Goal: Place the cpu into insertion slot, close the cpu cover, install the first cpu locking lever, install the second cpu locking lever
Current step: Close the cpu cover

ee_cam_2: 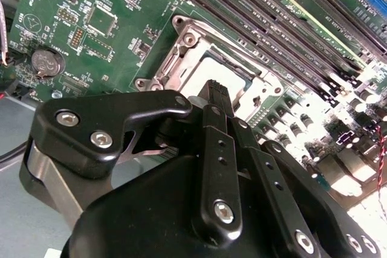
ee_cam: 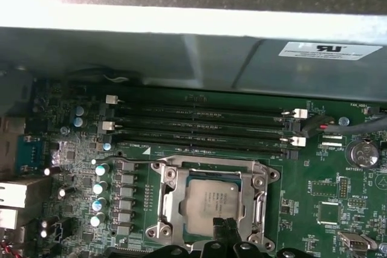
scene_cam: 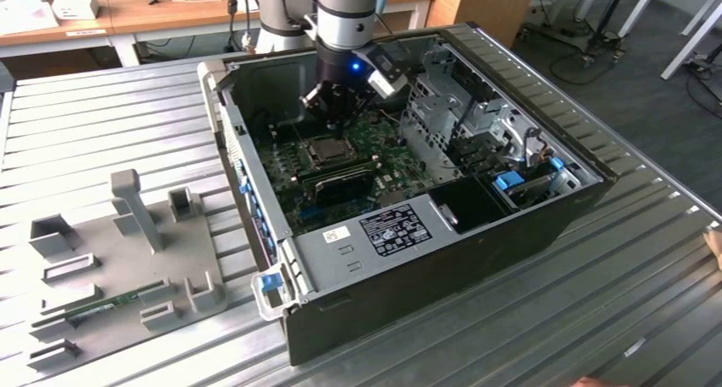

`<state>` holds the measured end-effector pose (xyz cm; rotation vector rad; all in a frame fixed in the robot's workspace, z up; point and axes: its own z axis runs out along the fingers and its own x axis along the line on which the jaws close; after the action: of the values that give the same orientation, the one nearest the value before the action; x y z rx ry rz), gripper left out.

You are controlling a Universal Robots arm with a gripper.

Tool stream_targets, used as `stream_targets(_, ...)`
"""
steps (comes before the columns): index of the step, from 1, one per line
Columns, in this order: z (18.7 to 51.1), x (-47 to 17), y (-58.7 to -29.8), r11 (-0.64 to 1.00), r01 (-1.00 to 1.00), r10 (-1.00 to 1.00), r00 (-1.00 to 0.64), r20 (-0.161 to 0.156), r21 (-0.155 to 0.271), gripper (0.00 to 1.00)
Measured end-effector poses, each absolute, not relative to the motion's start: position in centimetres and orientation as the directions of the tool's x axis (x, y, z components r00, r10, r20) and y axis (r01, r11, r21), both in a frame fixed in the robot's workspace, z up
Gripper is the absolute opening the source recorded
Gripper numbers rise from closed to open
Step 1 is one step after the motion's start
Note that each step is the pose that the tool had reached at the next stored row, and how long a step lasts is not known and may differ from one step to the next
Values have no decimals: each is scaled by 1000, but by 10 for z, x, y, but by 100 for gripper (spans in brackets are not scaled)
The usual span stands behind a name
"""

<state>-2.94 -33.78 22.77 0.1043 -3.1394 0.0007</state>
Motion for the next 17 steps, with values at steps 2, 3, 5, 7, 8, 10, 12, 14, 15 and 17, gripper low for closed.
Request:
stream_targets(2,228,-31,-338,998,-66,-66,-998,0,0,10)
stream_targets(3,228,-32,-338,998,-66,-66,-998,0,0,10)
stream_targets(5,227,-33,-338,998,-66,-66,-998,0,0,10)
stream_targets(7,227,-36,-338,998,-66,-66,-998,0,0,10)
stream_targets(8,227,-38,-338,998,-66,-66,-998,0,-1,10)
stream_targets(10,227,-42,-338,998,-66,-66,-998,-1,0,10)
stream_targets(12,227,-45,-338,998,-65,-65,-998,-1,0,10)
stream_targets(14,227,-47,-338,998,-64,-64,-998,-1,-1,10)
stream_targets(15,227,-47,-338,998,-63,-63,-998,-1,-1,10)
stream_targets(17,227,-47,-338,998,-62,-62,-998,-1,-1,10)
